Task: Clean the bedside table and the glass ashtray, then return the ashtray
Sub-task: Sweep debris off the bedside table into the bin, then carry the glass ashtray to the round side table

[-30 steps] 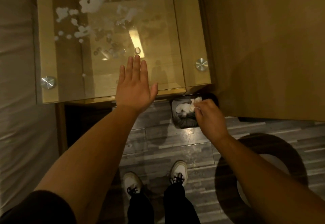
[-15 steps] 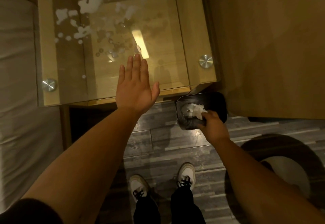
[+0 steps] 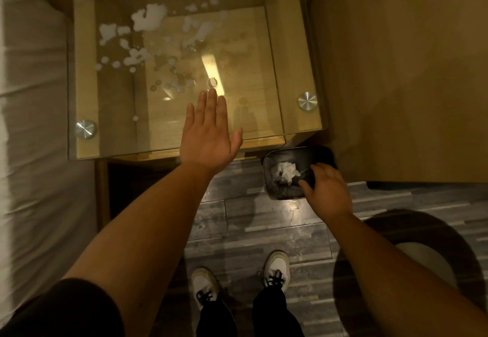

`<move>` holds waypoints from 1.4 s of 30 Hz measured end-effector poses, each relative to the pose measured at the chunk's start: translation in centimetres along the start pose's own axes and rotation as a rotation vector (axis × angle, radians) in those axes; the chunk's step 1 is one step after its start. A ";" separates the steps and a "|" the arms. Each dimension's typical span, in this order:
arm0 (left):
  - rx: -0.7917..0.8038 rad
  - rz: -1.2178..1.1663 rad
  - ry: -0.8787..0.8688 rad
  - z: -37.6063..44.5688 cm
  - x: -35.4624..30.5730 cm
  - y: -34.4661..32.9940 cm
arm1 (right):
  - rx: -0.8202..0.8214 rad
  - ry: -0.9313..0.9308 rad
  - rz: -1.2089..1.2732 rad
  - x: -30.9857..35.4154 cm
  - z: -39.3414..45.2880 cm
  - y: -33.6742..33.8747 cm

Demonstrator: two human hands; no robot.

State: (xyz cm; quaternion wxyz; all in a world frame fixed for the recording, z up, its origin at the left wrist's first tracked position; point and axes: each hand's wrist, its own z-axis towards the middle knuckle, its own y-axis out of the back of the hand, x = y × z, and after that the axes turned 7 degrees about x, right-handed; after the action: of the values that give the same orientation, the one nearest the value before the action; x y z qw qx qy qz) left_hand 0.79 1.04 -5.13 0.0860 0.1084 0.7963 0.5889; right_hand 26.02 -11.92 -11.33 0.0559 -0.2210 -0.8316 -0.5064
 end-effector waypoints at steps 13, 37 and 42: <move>0.071 -0.027 -0.038 -3.9 -1.3 9.4 | -0.157 0.220 -0.107 5.7 -3.2 12.4; -0.077 -0.043 0.241 -11.8 7.8 18.9 | -0.143 0.592 -0.407 23.6 -2.2 22.3; -0.087 -0.048 0.268 -9.7 12.2 18.4 | -0.123 0.634 -0.395 28.0 0.8 21.4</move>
State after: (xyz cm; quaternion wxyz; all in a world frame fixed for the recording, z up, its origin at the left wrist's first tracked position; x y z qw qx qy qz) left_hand -12.23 0.71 15.17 -0.0024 0.0059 0.7768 0.6297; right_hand 10.05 5.81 14.64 0.1984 0.1085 -0.7677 -0.5996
